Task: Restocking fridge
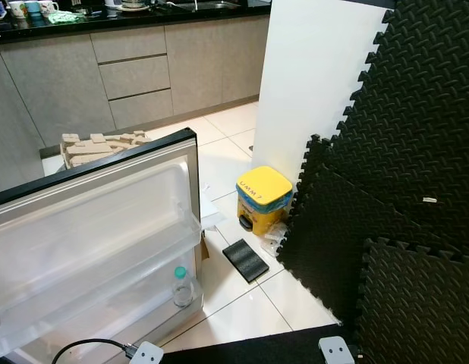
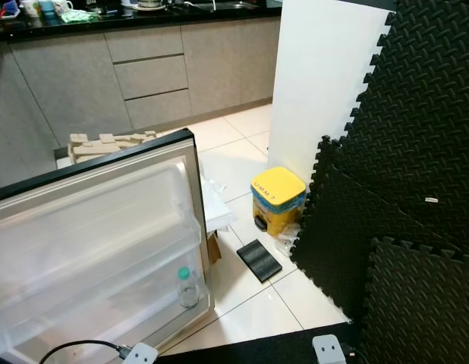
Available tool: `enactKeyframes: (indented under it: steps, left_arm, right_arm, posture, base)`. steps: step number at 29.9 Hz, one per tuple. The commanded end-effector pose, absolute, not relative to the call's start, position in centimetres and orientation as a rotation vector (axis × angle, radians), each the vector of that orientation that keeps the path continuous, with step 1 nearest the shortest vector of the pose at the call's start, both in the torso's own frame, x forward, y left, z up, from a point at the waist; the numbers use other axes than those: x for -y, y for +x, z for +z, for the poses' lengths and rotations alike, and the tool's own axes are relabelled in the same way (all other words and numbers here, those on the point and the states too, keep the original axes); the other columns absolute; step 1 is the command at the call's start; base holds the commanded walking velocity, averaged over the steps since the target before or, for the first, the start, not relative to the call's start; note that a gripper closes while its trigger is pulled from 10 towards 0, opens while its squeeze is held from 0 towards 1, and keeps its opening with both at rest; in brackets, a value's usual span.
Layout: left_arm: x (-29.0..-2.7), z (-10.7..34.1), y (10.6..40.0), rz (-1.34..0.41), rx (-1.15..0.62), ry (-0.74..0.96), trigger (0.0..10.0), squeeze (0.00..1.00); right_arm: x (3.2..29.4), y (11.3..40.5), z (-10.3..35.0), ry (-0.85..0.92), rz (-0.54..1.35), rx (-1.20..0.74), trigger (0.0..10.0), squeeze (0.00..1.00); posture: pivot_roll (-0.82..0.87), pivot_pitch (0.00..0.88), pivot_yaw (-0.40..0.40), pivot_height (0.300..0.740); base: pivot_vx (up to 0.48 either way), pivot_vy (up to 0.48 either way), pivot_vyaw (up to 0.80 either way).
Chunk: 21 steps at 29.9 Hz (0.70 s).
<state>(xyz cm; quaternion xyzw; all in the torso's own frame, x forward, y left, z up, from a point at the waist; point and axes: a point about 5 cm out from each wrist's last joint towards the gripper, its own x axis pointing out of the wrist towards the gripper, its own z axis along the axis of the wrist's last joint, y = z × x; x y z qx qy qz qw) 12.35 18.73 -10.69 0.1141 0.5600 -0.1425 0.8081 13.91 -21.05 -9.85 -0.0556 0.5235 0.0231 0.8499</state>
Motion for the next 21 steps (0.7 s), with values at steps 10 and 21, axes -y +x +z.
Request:
enactKeyframes:
  steps: [10,21]
  left_arm:
    - [-18.31,-11.31,10.35,-0.334,-1.275,0.221,10.0,0.0]
    - [-18.28,-11.33,10.28,-0.337,-1.277,0.217,10.0,0.0]
  right_arm:
    - [21.68,13.7,-9.82,-0.129,0.049,-1.118,10.0,0.0]
    - [21.73,13.74,-9.76,-0.091,0.061,-1.113,10.0,0.0]
  posture:
    - [0.11,0.0,-0.018,0.74]
    - [0.11,0.0,-0.017,0.74]
  base:
    - [0.0,-0.397,0.0]
    - [0.0,-0.411,0.53]
